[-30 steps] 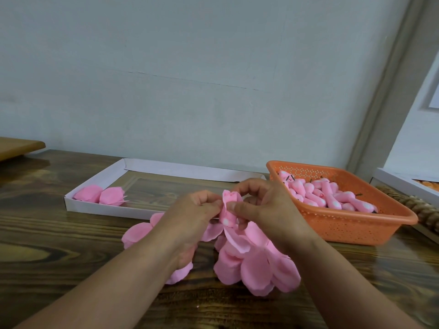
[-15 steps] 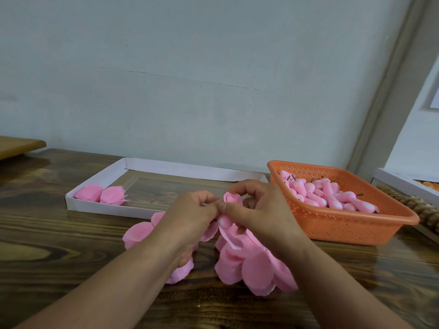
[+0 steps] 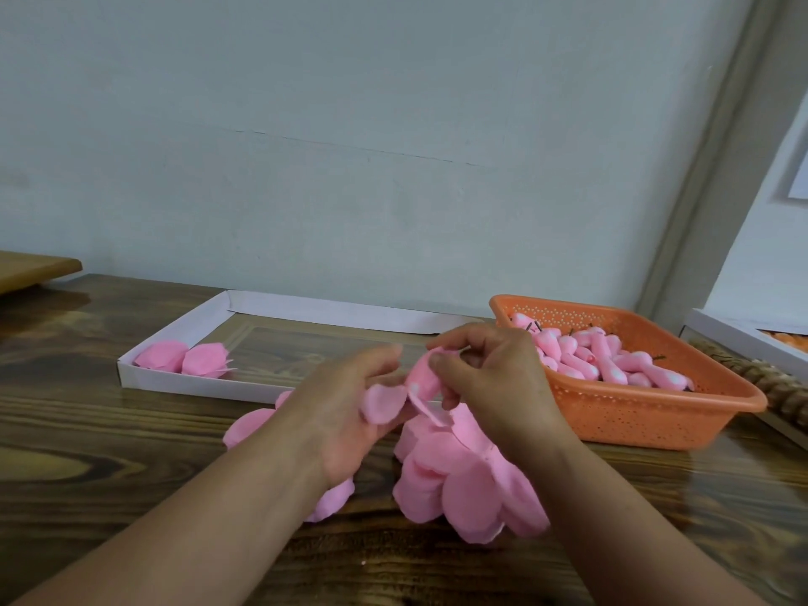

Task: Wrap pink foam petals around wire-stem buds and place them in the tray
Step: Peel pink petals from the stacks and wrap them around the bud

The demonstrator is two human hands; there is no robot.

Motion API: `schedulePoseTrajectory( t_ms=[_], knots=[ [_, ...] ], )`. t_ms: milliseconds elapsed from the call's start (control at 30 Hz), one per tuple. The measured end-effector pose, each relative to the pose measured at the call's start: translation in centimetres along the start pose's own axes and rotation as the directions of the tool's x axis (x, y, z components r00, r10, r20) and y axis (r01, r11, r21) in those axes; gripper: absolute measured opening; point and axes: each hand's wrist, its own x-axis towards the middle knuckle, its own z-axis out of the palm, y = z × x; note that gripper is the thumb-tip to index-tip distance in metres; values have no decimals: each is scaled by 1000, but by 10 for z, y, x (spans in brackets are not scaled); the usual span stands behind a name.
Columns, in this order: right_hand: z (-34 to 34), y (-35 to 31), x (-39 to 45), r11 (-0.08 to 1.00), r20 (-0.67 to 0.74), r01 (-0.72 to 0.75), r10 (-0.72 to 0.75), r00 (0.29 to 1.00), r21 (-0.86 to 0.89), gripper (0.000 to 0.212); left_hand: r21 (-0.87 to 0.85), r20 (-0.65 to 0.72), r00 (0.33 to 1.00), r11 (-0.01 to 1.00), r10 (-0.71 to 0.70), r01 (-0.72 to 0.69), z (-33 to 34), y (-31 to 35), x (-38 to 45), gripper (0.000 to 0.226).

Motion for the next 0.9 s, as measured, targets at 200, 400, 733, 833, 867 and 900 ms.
schedulePoseTrajectory(
  t_ms=[200,400,733,833,867,900],
  knots=[
    [-1,10,6,999,-179,-8,3,984,-32,35,-420,132,991,907,17,40,0,-1,4,50],
    [5,9,6,998,-220,15,-29,975,-65,35,-115,11,984,978,178,-176,3,-10,4,18],
    [9,4,3,998,-202,19,-30,979,-59,35,633,-139,898,735,417,-244,2,-19,3,25],
    [9,4,2,997,-219,15,-31,975,-72,35,673,-82,918,701,388,-236,2,-23,4,26],
    [9,4,3,997,-220,8,-25,975,-78,34,695,-56,921,677,386,-242,2,-25,5,27],
    [10,4,3,996,-217,3,-21,976,-84,31,719,-39,918,649,395,-249,1,-27,6,28]
  ],
)
